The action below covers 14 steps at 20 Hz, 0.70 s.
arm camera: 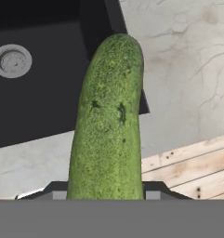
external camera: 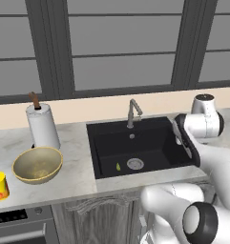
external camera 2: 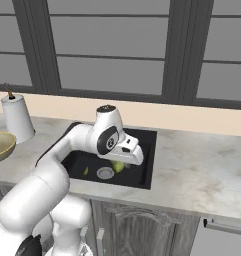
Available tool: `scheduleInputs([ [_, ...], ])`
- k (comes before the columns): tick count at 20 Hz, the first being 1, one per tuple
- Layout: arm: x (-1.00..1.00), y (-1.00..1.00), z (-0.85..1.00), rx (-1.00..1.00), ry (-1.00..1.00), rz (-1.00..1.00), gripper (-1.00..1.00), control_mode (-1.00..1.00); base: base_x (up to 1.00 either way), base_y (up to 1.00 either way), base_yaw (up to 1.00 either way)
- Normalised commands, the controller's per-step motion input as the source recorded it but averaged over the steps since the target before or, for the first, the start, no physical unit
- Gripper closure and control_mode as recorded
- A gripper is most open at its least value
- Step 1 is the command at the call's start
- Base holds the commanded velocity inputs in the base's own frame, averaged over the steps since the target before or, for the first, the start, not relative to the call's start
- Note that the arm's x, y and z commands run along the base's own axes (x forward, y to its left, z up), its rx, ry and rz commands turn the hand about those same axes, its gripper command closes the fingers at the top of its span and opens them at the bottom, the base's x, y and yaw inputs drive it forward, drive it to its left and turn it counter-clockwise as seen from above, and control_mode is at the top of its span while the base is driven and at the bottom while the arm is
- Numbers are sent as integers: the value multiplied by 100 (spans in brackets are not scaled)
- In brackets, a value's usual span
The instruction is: Remove the lemon wedge and cucumber from the sink. Then move the bowl and cup from the counter to the sink for washing.
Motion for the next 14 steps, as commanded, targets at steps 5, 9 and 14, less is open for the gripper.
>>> scheduleInputs([
  [5,6,-51,-4,0,0,0,100,-100,0,0,0],
  [9,11,-44,-4,0,0,-1,100,-100,0,0,0],
  [14,12,-44,-6,1,0,0,100,-100,0,0,0],
])
